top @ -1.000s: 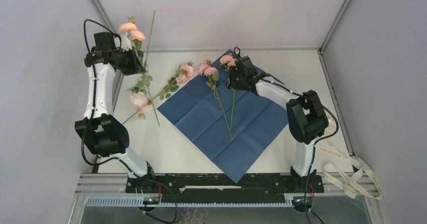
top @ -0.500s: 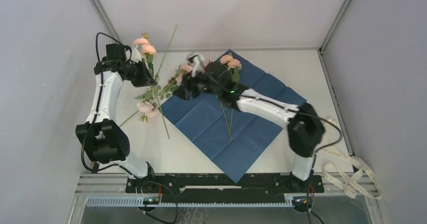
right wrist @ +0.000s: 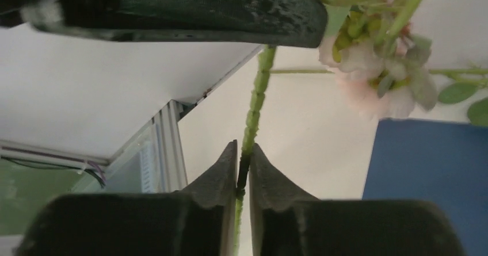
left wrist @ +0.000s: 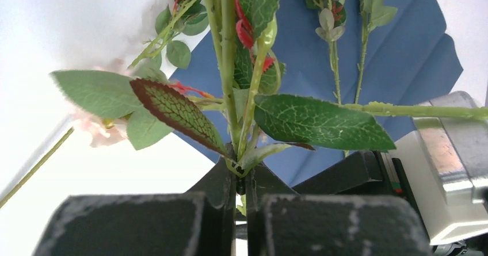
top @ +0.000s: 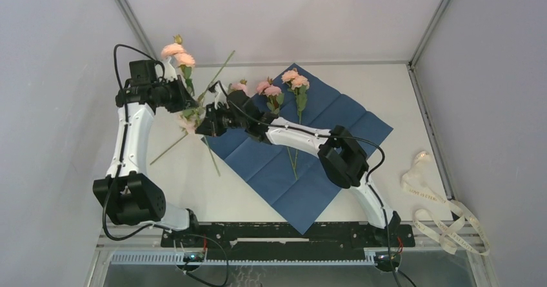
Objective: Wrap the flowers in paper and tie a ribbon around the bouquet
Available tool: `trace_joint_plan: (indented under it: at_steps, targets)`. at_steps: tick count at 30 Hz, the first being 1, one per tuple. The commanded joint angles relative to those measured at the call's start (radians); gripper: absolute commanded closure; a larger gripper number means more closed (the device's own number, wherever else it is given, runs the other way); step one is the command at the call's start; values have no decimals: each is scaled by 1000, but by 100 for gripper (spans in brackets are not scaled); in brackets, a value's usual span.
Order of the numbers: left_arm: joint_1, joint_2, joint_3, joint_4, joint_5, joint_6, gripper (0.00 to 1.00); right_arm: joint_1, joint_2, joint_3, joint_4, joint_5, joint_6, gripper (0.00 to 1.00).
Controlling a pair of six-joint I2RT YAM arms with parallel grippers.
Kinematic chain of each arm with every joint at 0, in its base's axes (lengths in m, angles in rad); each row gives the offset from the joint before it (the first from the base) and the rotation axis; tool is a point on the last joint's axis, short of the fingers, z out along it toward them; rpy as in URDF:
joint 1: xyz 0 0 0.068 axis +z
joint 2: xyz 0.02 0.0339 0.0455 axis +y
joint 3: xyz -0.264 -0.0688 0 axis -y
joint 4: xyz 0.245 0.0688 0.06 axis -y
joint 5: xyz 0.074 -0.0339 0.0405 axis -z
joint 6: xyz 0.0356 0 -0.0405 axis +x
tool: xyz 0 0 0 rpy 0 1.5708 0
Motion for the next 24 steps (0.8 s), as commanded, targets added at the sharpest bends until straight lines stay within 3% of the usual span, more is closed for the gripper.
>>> trace_joint_plan:
  at_steps: [1, 2, 7, 8, 9, 10, 11, 14, 16, 24]
  targets:
    - [3, -34, -1, 40, -28, -1, 100, 30, 15, 76, -11, -12, 28, 95]
    - [13, -36, 6, 43, -47, 8, 100, 32, 16, 85, -19, -10, 27, 100]
    - [86, -49, 40, 91, -240, 78, 100, 56, 35, 185, -94, -15, 19, 100]
    - [87, -54, 42, 96, -274, 104, 91, 61, 43, 206, -106, -27, 24, 100]
    - [87, -62, 39, 99, -287, 153, 76, 64, 45, 219, -111, -38, 33, 100]
    - [88, -70, 35, 99, -292, 182, 48, 68, 42, 225, -107, -49, 41, 100]
    - [88, -78, 29, 92, -299, 199, 32, 70, 35, 225, -106, -57, 51, 100]
    - [96, -106, 4, 81, -328, 221, 7, 72, -7, 206, -116, -72, 58, 100]
    - [114, -119, -3, 74, -319, 222, 1, 68, -60, 154, -118, -76, 56, 100]
    - [146, -100, 6, 44, -272, 272, 0, -56, -408, -174, -97, -36, 33, 100]
